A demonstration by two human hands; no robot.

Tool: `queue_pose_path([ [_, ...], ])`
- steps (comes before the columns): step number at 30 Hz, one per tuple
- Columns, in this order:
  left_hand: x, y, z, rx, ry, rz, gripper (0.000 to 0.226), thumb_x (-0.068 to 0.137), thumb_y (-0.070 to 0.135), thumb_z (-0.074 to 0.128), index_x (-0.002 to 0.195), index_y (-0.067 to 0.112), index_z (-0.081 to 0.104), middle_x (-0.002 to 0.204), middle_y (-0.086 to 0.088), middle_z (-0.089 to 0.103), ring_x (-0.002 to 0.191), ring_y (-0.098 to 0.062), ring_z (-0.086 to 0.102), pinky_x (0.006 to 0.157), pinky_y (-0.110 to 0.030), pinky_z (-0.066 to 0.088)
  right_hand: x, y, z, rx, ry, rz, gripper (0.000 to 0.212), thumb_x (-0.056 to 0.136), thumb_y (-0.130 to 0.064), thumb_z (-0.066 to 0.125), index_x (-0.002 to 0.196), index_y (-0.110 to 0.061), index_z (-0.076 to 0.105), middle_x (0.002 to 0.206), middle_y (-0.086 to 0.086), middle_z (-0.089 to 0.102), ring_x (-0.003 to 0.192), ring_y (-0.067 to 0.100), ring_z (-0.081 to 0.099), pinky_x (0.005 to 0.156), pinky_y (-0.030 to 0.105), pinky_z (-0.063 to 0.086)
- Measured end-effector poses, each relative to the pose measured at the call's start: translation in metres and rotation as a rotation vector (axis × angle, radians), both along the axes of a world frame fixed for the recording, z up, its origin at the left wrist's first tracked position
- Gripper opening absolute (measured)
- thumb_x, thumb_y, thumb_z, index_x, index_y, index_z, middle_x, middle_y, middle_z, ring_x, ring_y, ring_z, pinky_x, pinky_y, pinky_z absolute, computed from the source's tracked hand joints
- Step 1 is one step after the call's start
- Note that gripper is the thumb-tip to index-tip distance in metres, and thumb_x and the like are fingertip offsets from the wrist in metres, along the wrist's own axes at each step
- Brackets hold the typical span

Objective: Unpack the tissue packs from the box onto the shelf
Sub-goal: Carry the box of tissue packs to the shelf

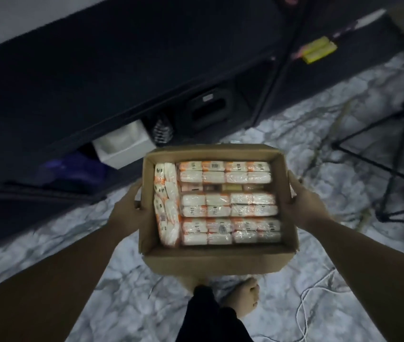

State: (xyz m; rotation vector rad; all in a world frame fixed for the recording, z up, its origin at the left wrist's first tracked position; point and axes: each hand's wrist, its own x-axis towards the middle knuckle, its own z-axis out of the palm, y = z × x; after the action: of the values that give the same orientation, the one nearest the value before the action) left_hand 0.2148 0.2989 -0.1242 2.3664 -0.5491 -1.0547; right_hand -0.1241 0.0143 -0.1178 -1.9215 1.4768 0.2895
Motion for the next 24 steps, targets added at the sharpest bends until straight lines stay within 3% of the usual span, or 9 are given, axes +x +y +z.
queue_pose_path([
  [3,0.017,0.058,0.006,0.012,-0.009,0.107,0.070,0.094,0.019,0.066,0.146,0.054,0.034,0.085,0.013,0.070,0.078,-0.002,0.065,0.068,-0.019,0.048,0.063,0.016,0.004,0.021,-0.015,0.106,0.075,0.098,-0.037,0.056,0.159,-0.054,0.017,0.072,-0.006,0.065,0.065,0.004,0.056,0.074,0.028,0.043],
  [6,0.038,0.117,-0.002,0.034,0.019,0.214,0.077,0.089,0.027,0.068,0.151,0.056,0.033,0.095,0.012,0.075,0.086,-0.011,0.072,0.081,-0.039,0.060,0.122,0.039,-0.001,0.038,0.013,0.212,0.077,0.096,-0.038,0.057,0.159,-0.053,0.014,0.072,-0.002,0.066,0.069,0.015,0.062,0.073,0.032,0.049],
  [8,0.047,0.148,-0.008,0.045,0.038,0.290,0.076,0.090,0.029,0.066,0.153,0.055,0.032,0.104,0.013,0.075,0.092,-0.011,0.073,0.087,-0.043,0.060,0.155,0.052,-0.008,0.046,0.016,0.270,0.079,0.094,-0.037,0.058,0.159,-0.053,0.017,0.078,0.002,0.069,0.075,0.022,0.066,0.073,0.033,0.050],
  [11,0.054,0.182,-0.023,0.047,0.007,0.360,0.075,0.093,0.027,0.067,0.154,0.052,0.032,0.105,0.009,0.075,0.095,-0.013,0.072,0.086,-0.038,0.058,0.191,0.072,-0.026,0.045,0.033,0.348,0.081,0.092,-0.034,0.056,0.160,-0.051,0.015,0.088,0.007,0.071,0.079,0.026,0.066,0.073,0.033,0.050],
  [15,0.063,0.211,-0.051,0.064,0.014,0.402,0.079,0.093,0.026,0.067,0.156,0.055,0.028,0.098,0.011,0.076,0.089,-0.009,0.072,0.071,-0.028,0.054,0.218,0.091,-0.055,-0.005,0.047,0.415,0.074,0.095,-0.037,0.049,0.160,-0.051,0.016,0.099,0.013,0.073,0.094,0.037,0.068,0.084,0.042,0.057],
  [18,0.066,0.221,-0.069,0.075,0.024,0.431,0.079,0.095,0.028,0.065,0.157,0.054,0.025,0.099,0.009,0.074,0.085,-0.002,0.067,0.067,-0.020,0.049,0.231,0.099,-0.077,-0.012,0.080,0.446,0.073,0.099,-0.033,0.049,0.162,-0.046,0.015,0.088,0.012,0.072,0.094,0.037,0.067,0.083,0.041,0.054],
  [21,0.063,0.226,-0.096,0.084,0.056,0.447,0.076,0.097,0.031,0.064,0.156,0.058,0.024,0.099,0.008,0.076,0.085,-0.009,0.071,0.067,-0.026,0.053,0.237,0.104,-0.098,-0.010,0.065,0.468,0.070,0.101,-0.034,0.047,0.162,-0.046,0.014,0.077,0.005,0.068,0.084,0.033,0.066,0.075,0.038,0.051],
  [24,0.054,0.227,-0.121,0.094,0.045,0.446,0.076,0.098,0.028,0.062,0.158,0.054,0.023,0.110,0.011,0.076,0.088,-0.006,0.072,0.070,-0.025,0.054,0.234,0.108,-0.117,0.011,0.066,0.494,0.068,0.103,-0.037,0.047,0.161,-0.050,0.013,0.086,0.006,0.071,0.088,0.031,0.067,0.081,0.040,0.055],
])
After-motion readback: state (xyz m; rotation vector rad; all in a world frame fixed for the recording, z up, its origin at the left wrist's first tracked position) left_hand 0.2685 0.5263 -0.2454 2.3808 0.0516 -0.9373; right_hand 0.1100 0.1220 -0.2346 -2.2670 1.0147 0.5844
